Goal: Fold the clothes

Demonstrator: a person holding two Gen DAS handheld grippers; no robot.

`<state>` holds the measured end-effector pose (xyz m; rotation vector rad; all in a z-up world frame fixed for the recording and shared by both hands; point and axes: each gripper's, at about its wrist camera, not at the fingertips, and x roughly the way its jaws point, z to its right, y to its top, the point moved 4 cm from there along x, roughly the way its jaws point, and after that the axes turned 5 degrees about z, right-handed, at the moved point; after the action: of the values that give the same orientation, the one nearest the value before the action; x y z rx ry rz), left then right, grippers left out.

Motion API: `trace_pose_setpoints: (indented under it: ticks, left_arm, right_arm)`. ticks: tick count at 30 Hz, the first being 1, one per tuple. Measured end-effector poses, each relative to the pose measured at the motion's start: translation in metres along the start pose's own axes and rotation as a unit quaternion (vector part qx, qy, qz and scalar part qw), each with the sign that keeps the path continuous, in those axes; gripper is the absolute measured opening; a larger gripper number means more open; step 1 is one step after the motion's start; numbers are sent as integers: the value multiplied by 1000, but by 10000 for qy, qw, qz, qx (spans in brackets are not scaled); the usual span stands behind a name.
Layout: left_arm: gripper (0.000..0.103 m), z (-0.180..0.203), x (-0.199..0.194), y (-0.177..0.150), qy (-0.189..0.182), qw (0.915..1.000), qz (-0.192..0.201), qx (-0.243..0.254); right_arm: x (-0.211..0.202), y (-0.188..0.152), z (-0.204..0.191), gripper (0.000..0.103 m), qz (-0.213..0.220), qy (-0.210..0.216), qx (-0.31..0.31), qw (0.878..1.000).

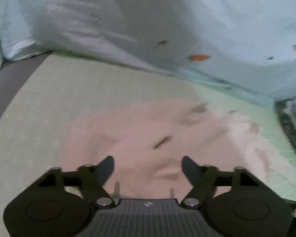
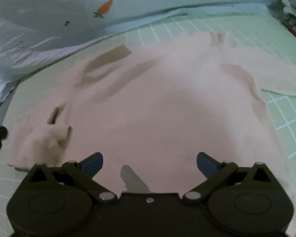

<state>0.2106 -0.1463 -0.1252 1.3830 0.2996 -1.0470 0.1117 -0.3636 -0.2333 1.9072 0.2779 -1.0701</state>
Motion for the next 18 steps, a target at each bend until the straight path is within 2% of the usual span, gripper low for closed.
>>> trace_pose_setpoints:
  ticks: [4, 8, 11, 13, 16, 18]
  left_arm:
    - [86, -35, 9, -7, 776, 9948, -443, -493]
    - [88, -68, 12, -23, 1487, 9813, -971, -736]
    - [88, -87, 15, -37, 1737, 9705, -1330, -1009]
    - [88, -93, 16, -42, 1752, 9677, -1428, -1117]
    - [88, -96, 16, -43, 1770, 9672, -1448, -1111]
    - [88, -94, 17, -40, 1750, 9683, -1416, -1081]
  right_arm:
    - [3, -1, -17, 103, 72, 255, -42, 9996]
    - [13, 1, -43, 103, 4, 486, -224, 9986]
    - [21, 2, -69, 96, -8, 684, -560, 9961]
    - [27, 1, -87, 76, -66, 893, -815, 9926]
    - [37, -4, -107, 55, -244, 1205, -982, 9875]
    - [38, -7, -117, 45, -284, 1336, -1062, 9849]
